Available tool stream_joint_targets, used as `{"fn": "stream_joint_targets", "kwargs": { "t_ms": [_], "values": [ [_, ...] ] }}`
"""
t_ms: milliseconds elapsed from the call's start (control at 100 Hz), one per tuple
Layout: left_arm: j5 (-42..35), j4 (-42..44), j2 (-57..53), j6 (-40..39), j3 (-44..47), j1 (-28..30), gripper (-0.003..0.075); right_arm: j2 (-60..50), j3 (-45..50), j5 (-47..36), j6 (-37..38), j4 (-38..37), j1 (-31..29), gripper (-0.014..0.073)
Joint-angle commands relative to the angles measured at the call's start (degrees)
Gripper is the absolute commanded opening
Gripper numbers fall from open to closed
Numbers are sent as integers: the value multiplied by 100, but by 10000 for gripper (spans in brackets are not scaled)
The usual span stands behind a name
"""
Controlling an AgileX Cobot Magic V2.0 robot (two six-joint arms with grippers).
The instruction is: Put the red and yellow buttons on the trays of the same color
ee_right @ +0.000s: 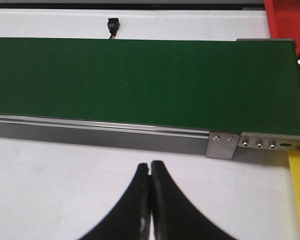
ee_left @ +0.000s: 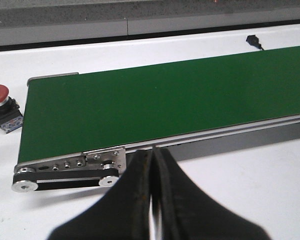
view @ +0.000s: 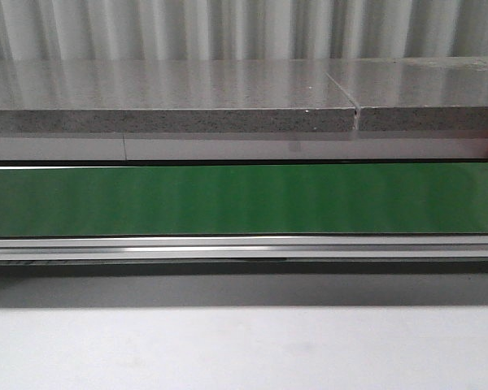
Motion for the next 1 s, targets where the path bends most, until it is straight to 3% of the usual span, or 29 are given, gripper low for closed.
{"fn": "stream_joint_targets", "kwargs": {
  "t_ms": [0,250,480,650,790,990],
  "values": [
    [-516,31,279,-48,-125,-26,-21,24,-149,-364,-56,-6,19,-123],
    [-1172,-152,1272,-48,-135,406,-21,24,-149,-364,-56,-6,19,-123],
    [-1347,-193,2063,-48,-238,1467,-20,24,-149,-364,-56,-6,19,-123],
    [-1888,-217,2436,8,-250,2234,-11,24,-149,-364,-56,-6,19,-123],
    [-1582,-209,2725,8,-435,2651,106,24,-149,-364,-56,-6,19,-123],
    [-1306,-209,3196,-3,-836,3078,423,24,-149,-364,-56,-6,19,-123]
  ]
}}
